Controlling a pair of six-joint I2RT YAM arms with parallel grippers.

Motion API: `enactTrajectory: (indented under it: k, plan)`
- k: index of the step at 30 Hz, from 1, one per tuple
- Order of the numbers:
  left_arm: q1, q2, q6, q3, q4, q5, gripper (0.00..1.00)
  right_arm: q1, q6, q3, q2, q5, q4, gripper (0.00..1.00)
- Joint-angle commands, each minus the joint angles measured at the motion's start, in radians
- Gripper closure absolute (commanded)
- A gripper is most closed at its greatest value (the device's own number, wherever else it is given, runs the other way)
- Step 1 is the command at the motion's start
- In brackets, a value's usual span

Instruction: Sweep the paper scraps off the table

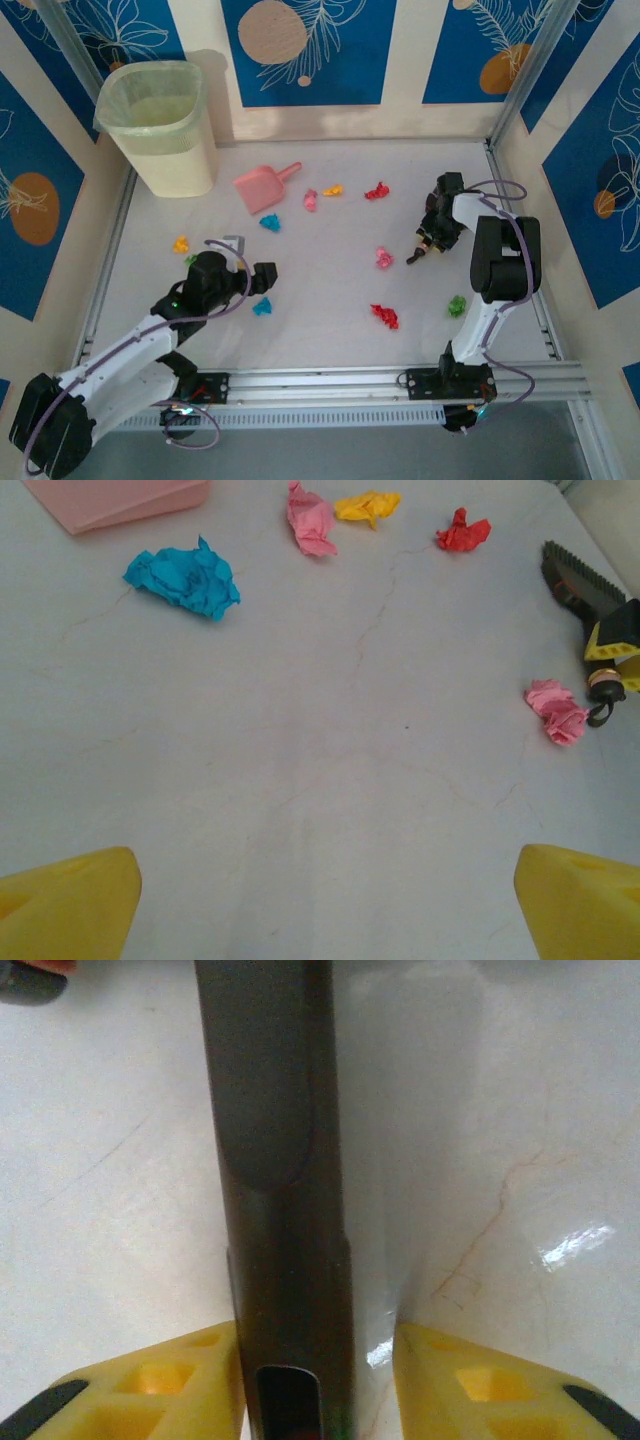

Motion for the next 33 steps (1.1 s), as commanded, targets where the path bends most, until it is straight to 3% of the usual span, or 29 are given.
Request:
enactTrajectory:
  k: [1,8,16,24,33]
  plan:
    - [-0.010,-0.031,-0.029,-0.007,-0.001,-0.002,0.05,0.006,-0.005,0.009,0.007,0.001,-0.013,0.61]
    - [-0.008,-0.069,-0.093,0.002,0.019,0.052,0.05,0.004,-0.034,-0.021,-0.071,-0.002,0.010,0.92]
    - [-0.009,-0.067,-0.258,0.031,0.131,0.150,0.05,0.121,-0.106,-0.032,-0.304,0.069,-0.071,0.97]
    - [-0.010,-0.006,-0.409,0.128,0.213,0.208,0.08,0.411,-0.186,0.017,-0.481,0.016,-0.173,0.99]
    - [-0.010,0.194,-0.688,0.108,0.531,0.311,0.18,0.702,-0.164,0.127,-0.457,-0.009,-0.241,0.98]
